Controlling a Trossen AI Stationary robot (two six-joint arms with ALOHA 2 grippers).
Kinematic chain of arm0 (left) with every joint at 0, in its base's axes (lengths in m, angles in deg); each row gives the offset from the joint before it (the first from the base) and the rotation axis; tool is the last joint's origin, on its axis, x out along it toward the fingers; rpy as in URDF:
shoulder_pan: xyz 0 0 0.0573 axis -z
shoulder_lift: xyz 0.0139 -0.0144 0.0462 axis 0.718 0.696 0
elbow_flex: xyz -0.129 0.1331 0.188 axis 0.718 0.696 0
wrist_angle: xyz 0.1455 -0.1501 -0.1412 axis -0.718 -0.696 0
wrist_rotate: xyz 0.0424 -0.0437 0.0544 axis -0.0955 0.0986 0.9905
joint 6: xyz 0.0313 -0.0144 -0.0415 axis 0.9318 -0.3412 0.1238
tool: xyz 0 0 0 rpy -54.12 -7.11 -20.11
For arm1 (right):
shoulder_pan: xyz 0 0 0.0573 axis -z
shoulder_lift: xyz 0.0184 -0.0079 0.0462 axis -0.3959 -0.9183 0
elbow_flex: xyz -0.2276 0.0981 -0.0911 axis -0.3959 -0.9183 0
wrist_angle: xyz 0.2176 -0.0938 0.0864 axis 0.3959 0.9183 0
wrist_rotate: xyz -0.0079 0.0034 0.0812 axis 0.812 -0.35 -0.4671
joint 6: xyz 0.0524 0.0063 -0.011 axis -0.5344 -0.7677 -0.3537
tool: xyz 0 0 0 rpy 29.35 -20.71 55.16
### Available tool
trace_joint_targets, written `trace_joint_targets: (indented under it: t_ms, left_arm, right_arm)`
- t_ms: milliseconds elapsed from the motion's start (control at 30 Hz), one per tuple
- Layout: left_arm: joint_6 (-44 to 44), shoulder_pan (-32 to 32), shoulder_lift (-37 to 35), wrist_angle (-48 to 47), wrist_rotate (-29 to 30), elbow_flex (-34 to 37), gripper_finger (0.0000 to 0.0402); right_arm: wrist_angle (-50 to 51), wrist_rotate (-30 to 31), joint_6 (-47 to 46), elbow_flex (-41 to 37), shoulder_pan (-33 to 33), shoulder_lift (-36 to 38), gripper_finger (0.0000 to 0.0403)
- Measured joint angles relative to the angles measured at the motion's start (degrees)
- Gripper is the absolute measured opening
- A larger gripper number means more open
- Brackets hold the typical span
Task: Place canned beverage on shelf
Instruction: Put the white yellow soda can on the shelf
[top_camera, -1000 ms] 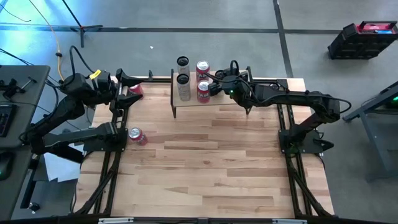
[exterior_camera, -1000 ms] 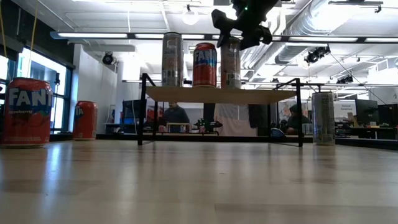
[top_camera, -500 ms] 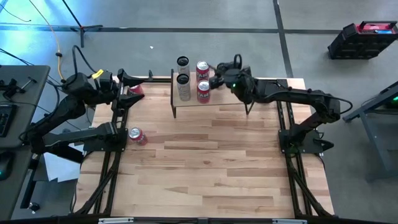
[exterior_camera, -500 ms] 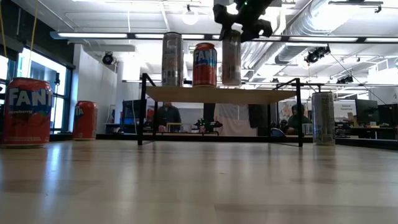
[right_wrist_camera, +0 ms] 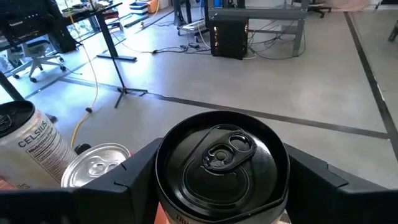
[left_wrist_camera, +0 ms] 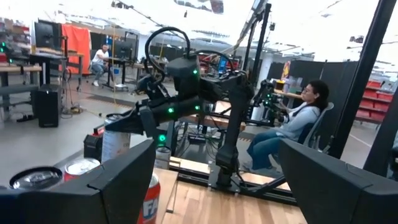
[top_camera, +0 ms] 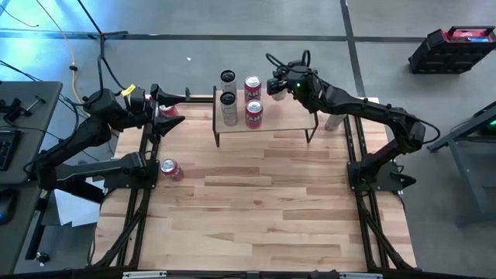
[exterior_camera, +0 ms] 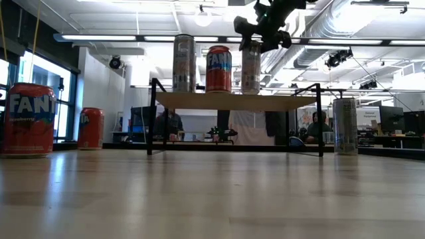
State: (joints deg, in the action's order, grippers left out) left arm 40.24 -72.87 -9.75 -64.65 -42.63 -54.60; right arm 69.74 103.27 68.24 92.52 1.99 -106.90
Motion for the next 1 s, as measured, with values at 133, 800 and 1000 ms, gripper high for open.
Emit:
trace_joint_targets:
  t_ms: [133, 800, 1000]
  left_arm:
    - [0.13, 0.02, 1.32, 0.91, 1.45, 0.0, 0.0328]
    - [1.66, 0.0, 6.72, 1.99, 2.51, 0.0, 0.0328]
    - [1.7, 0.0, 6.72, 1.97, 2.49, 0.0, 0.0328]
  right_arm:
    - [-1.39, -1.32, 1.75, 0.65, 0.38, -1.45, 0.0245]
    - [1.14, -2.96, 2.21, 4.94, 1.71, -5.99, 0.025]
    - [-1.19, -4.29, 3.66, 4.94, 1.71, -7.92, 0.025]
